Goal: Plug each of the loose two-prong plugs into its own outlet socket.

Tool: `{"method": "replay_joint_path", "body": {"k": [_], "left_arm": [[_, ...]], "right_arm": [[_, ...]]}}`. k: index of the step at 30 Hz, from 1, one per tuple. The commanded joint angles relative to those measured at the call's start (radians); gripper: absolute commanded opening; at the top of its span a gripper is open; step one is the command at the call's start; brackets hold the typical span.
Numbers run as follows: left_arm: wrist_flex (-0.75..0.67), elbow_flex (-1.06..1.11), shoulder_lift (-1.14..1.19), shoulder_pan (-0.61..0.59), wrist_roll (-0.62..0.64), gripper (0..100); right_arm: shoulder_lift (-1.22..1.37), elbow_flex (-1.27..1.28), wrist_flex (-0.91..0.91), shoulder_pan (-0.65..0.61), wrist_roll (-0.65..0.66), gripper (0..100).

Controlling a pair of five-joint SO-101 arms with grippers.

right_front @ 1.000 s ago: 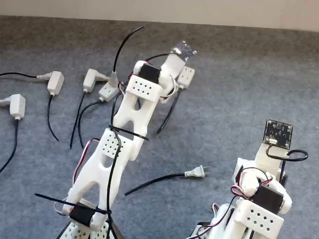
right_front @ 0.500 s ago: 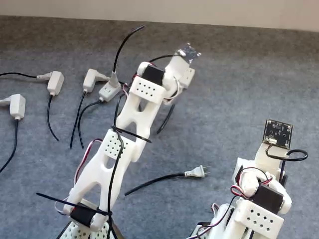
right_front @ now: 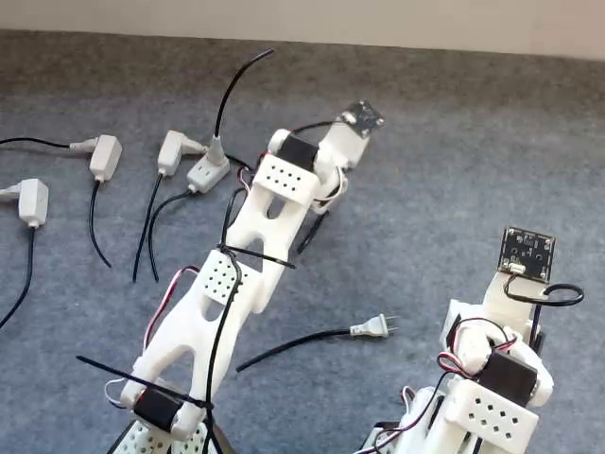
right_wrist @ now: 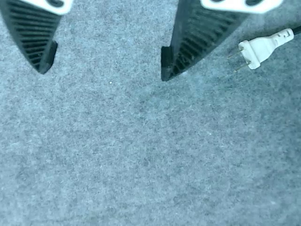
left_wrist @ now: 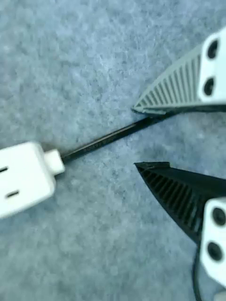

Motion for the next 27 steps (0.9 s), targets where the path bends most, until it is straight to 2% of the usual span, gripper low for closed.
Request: {"method": "replay_joint_path", "body": {"k": [1, 7, 13, 23, 27], "left_arm": [[-0.006, -0.021, 0.036, 0.012, 0.002, 18], [0.002, -0.021, 0.054, -0.007, 0.002, 17], [0.020, -0.021, 0.053, -0.022, 0.002, 1], [0.094, -0.021, 0.044, -0.036, 0.002, 0], [0.144, -0.021, -0.068, -0.058, 0.002, 0]], "right_arm": [[-0.007, -0.005, -0.004, -0.010, -0.008, 33.6], [-0.007, -0.005, -0.004, -0.010, -0.008, 33.6], [-0.007, -0.005, -0.004, -0.010, -0.008, 33.6], [-0.007, -0.005, -0.004, -0.010, -0.008, 33.6], [-0.007, 0.010, -0.010, -0.010, -0.008, 33.6]]}}
